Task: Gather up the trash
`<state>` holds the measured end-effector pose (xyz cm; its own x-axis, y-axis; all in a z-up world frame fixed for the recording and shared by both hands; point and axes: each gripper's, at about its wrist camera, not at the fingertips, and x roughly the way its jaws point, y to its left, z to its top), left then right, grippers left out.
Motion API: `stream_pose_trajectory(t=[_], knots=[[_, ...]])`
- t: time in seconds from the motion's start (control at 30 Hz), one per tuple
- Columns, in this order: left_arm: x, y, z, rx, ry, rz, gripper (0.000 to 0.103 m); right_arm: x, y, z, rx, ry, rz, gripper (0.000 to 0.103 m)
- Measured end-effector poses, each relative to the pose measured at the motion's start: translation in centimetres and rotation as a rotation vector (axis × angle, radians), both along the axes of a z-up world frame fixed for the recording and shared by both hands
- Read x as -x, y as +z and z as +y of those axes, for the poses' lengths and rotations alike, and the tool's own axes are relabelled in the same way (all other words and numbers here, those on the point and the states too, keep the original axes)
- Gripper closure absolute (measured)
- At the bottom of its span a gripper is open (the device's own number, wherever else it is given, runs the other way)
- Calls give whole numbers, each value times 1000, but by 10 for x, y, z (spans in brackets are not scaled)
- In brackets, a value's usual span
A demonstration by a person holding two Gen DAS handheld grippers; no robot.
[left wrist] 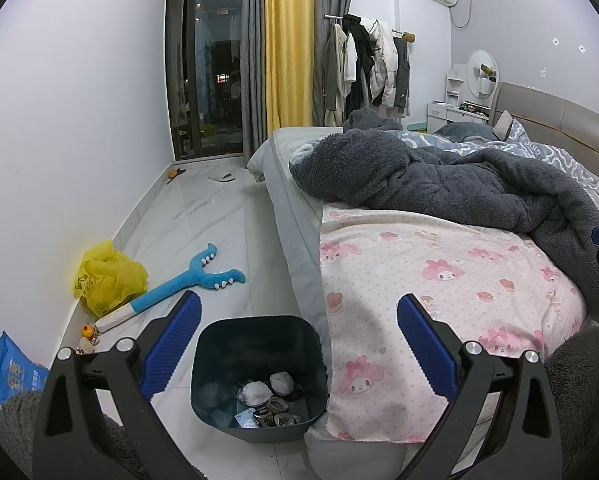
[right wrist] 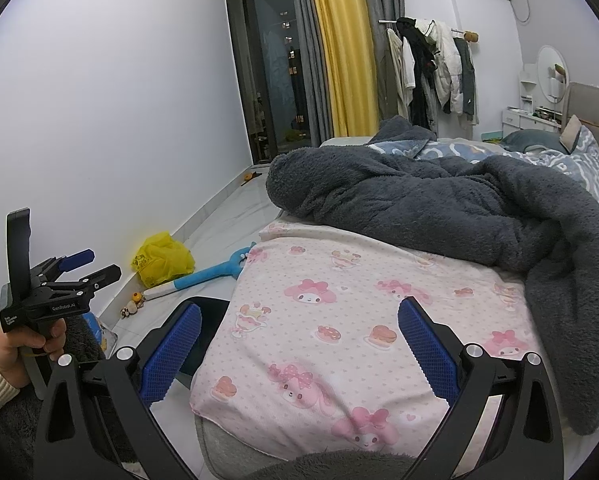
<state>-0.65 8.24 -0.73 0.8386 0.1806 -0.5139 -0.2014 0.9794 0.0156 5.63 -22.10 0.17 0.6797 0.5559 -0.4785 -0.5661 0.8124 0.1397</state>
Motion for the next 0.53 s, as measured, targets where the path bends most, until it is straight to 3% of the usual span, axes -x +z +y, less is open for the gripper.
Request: stream_pose_trajectory(t=[0.53], knots=[[1,-3,1,2,7,3,3,2,1,5,9,6,3,3]])
